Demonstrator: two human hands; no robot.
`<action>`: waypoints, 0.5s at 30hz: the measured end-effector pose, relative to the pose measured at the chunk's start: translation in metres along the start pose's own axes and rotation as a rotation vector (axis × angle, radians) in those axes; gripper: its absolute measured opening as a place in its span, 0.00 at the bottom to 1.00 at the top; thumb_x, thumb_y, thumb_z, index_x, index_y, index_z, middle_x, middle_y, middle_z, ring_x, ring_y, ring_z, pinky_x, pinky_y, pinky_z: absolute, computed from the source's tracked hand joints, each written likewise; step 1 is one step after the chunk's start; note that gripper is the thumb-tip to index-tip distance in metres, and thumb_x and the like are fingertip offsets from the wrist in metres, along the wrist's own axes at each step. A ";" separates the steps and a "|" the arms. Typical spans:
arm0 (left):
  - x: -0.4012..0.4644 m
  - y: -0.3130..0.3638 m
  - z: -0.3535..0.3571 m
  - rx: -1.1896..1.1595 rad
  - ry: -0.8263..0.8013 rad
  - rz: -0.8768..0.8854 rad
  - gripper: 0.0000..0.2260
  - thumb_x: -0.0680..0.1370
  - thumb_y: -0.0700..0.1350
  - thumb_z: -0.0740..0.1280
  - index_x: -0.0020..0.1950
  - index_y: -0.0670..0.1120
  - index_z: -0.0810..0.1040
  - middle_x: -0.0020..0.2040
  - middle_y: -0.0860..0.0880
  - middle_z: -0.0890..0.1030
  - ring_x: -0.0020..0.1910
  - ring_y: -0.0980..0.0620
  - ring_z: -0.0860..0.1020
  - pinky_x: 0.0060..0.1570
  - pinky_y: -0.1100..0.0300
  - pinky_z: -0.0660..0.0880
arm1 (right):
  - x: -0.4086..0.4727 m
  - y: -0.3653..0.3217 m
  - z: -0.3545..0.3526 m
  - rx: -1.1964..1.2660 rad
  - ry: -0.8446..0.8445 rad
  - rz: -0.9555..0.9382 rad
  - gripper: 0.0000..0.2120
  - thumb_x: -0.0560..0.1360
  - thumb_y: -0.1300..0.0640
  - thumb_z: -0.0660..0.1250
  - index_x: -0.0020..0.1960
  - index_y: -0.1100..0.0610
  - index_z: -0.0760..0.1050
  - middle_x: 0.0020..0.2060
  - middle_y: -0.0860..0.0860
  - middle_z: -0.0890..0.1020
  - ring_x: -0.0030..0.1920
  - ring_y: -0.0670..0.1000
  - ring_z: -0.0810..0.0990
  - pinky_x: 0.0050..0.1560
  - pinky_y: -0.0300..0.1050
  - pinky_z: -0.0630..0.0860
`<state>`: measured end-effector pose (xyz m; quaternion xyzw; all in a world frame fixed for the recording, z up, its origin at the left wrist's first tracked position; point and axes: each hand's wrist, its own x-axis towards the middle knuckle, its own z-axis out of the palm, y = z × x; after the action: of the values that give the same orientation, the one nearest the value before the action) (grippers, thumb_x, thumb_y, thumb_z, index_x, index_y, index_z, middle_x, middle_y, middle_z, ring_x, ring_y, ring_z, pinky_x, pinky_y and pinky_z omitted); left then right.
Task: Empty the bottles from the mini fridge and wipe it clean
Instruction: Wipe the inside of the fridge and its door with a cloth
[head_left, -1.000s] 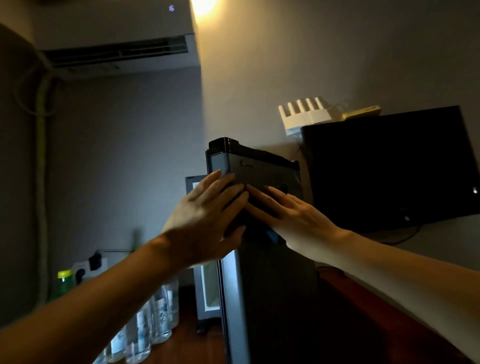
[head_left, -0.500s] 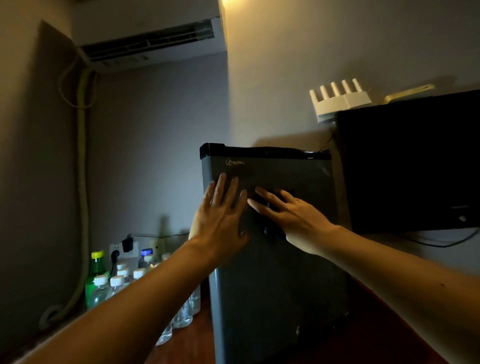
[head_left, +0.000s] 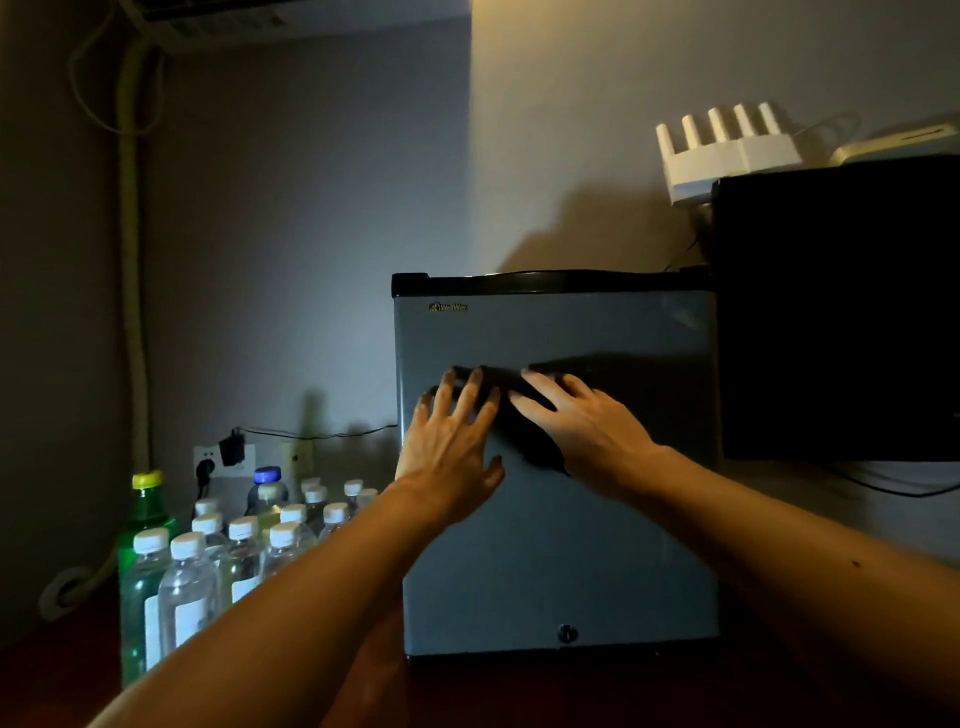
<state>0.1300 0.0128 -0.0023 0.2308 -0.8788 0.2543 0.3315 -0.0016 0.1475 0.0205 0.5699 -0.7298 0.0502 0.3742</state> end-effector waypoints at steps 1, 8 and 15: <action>0.004 0.001 0.006 -0.017 -0.008 0.001 0.37 0.78 0.64 0.57 0.79 0.53 0.42 0.79 0.47 0.40 0.77 0.40 0.42 0.75 0.43 0.49 | 0.003 0.002 0.005 -0.005 -0.005 0.011 0.40 0.76 0.55 0.69 0.79 0.48 0.48 0.78 0.54 0.48 0.76 0.63 0.54 0.71 0.58 0.62; 0.028 0.001 0.036 -0.067 0.004 0.021 0.38 0.76 0.63 0.60 0.79 0.51 0.47 0.79 0.46 0.44 0.77 0.38 0.47 0.73 0.43 0.59 | 0.019 0.009 0.027 -0.114 -0.013 0.057 0.39 0.74 0.57 0.71 0.78 0.52 0.54 0.77 0.57 0.55 0.75 0.66 0.57 0.71 0.62 0.61; 0.038 0.015 0.043 -0.209 0.259 0.104 0.42 0.64 0.66 0.66 0.72 0.45 0.65 0.67 0.44 0.70 0.63 0.41 0.71 0.58 0.49 0.73 | 0.033 0.006 0.037 0.039 0.282 0.123 0.18 0.67 0.49 0.61 0.53 0.56 0.76 0.56 0.57 0.76 0.49 0.62 0.77 0.44 0.52 0.72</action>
<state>0.0757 -0.0101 -0.0081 0.1145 -0.8612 0.2061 0.4503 -0.0275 0.1046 0.0158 0.5187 -0.7024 0.1668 0.4579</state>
